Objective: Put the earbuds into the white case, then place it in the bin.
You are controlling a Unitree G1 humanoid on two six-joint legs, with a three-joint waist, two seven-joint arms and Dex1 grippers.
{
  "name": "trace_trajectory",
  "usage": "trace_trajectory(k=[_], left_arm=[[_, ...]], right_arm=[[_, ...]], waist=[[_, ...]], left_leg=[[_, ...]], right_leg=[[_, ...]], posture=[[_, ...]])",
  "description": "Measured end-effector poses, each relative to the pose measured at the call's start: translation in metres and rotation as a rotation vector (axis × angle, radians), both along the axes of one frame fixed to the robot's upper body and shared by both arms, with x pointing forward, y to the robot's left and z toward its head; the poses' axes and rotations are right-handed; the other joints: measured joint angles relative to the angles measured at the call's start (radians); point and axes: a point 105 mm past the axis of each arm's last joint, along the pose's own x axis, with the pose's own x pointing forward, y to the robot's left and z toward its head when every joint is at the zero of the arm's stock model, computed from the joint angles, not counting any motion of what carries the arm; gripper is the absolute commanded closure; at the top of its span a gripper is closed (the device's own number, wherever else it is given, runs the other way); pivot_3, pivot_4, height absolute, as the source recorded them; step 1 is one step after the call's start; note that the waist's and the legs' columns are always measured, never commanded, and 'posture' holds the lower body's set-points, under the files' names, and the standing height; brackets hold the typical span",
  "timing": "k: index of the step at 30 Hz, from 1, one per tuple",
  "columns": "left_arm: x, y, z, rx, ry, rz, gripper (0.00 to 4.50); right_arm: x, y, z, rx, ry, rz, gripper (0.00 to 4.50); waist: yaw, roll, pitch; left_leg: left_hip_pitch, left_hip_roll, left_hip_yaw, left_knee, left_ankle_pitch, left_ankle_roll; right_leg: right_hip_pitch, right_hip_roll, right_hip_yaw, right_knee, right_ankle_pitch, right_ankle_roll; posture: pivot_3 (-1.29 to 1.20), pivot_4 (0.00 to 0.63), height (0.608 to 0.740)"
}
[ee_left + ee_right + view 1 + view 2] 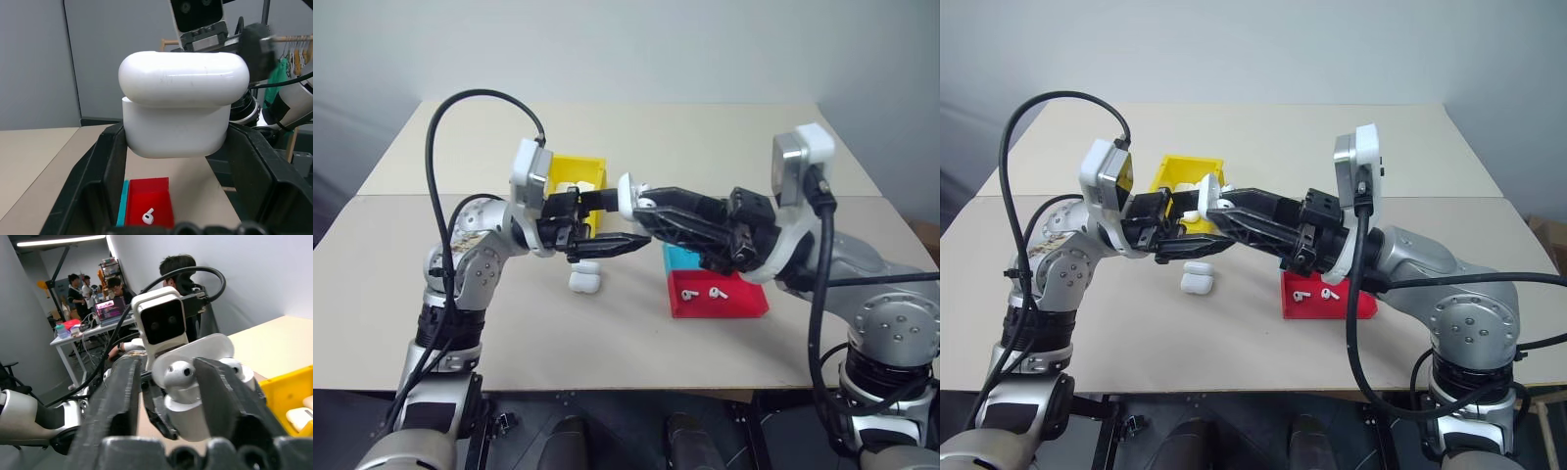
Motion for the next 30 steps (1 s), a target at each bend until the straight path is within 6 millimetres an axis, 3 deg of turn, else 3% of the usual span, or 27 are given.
trace_trajectory(k=[2,4,15,17,21,29,30], left_arm=[[0.000,0.000,0.000,-0.001,0.000,0.003,1.74],[0.001,0.001,0.000,-0.002,0.002,0.006,1.74],[-0.001,0.001,0.002,-0.012,-0.005,-0.009,1.74],[-0.002,0.001,0.002,-0.012,-0.006,-0.012,1.74],[-0.002,0.000,0.002,-0.010,-0.008,-0.020,1.74],[0.003,-0.009,-0.008,0.012,0.021,-0.069,1.74],[0.004,-0.012,-0.010,0.016,0.025,-0.075,1.74]], right_arm=[[-0.001,0.001,0.000,-0.001,-0.004,0.005,0.41],[-0.003,0.001,0.000,-0.007,-0.006,0.009,0.07],[-0.010,-0.016,-0.012,-0.116,0.024,-0.009,0.07],[-0.013,-0.017,-0.013,-0.131,0.018,0.003,0.44],[-0.008,-0.026,-0.009,-0.185,-0.013,-0.009,1.65],[0.022,-0.048,0.033,-0.418,-0.264,-0.068,4.34],[0.025,-0.047,0.035,-0.444,-0.286,-0.061,4.43]], waist=[[0.001,0.000,0.000],[0.001,0.000,0.000],[0.002,0.000,0.000],[0.001,0.000,0.000],[0.001,0.000,0.000],[0.000,0.000,0.000],[0.000,0.000,0.000]], left_leg=[[0.000,0.000,0.000,0.000,0.000,0.000],[0.000,0.000,0.000,0.000,0.000,0.000],[-0.001,0.000,0.000,0.000,0.000,0.000],[0.000,0.000,0.000,0.001,0.000,0.000],[0.000,0.000,0.000,0.000,0.000,0.000],[0.000,0.000,0.000,0.001,0.000,0.001],[-0.001,0.000,0.001,0.000,0.000,0.001]], right_leg=[[0.000,0.000,0.000,0.000,0.000,0.000],[0.000,0.000,0.000,0.000,0.000,0.000],[0.000,0.000,0.000,-0.001,0.000,0.000],[0.000,0.000,0.000,-0.001,0.000,0.000],[0.001,0.000,0.000,-0.001,0.000,0.000],[0.000,0.000,0.000,-0.001,0.000,0.000],[-0.001,0.000,0.001,-0.001,0.000,0.000]], posture=[[0.00,0.150,0.740],[0.00,0.150,0.740],[0.00,0.150,0.740],[0.00,0.150,0.740],[0.00,0.150,0.740],[0.00,0.150,0.740],[0.00,0.150,0.740]])
